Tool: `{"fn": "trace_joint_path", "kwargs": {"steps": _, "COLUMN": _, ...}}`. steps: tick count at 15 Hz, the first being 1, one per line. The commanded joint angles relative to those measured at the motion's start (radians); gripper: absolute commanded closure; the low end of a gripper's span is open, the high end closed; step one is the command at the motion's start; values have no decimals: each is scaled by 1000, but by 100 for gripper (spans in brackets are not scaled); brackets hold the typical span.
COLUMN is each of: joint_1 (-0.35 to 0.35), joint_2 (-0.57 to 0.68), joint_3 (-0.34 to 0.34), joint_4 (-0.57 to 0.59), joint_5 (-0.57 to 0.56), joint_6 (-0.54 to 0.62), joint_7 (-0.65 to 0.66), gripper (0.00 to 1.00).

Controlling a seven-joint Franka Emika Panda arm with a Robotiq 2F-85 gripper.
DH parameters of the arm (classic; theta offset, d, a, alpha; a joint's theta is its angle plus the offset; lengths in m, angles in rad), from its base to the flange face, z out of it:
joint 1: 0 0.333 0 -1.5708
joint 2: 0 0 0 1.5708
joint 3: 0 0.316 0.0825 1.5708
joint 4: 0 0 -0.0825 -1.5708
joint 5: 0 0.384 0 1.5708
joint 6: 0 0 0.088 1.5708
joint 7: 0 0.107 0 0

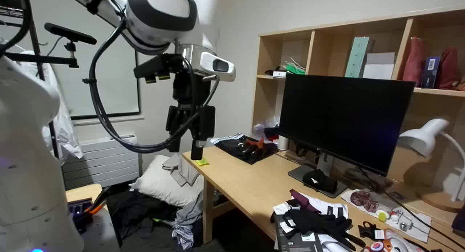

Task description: Move the two tubes from the pullout table to the top of the desk

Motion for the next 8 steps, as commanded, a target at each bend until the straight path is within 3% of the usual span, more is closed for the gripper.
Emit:
{"fn": "trace_joint_path", "kwargs": {"steps": 1, "joint_1": 18, "joint_2": -2, "joint_3": -15, "joint_4": 3, "joint_5": -8, "joint_6": -7, "joint_7": 8, "gripper": 0}}
{"fn": "trace_joint_path", "kwargs": {"steps": 3, "joint_1": 17, "joint_2": 59, "joint_3": -28, "joint_4": 27, "joint_5": 11, "joint_6": 16, "joint_7": 31, "gripper": 0}}
{"fn": "trace_joint_path", "kwargs": {"steps": 6, "joint_1": 16, "joint_2": 161, "joint_3": -78, "joint_4": 40, "joint_5": 55, "joint_6": 154, "joint_7": 54, "gripper": 0}}
{"fn": "trace_joint_path", "kwargs": {"steps": 8, "joint_1": -13, "joint_2": 274, "joint_3": -88, "joint_4": 61, "joint_5": 63, "joint_6": 256, "joint_7": 147, "gripper": 0}}
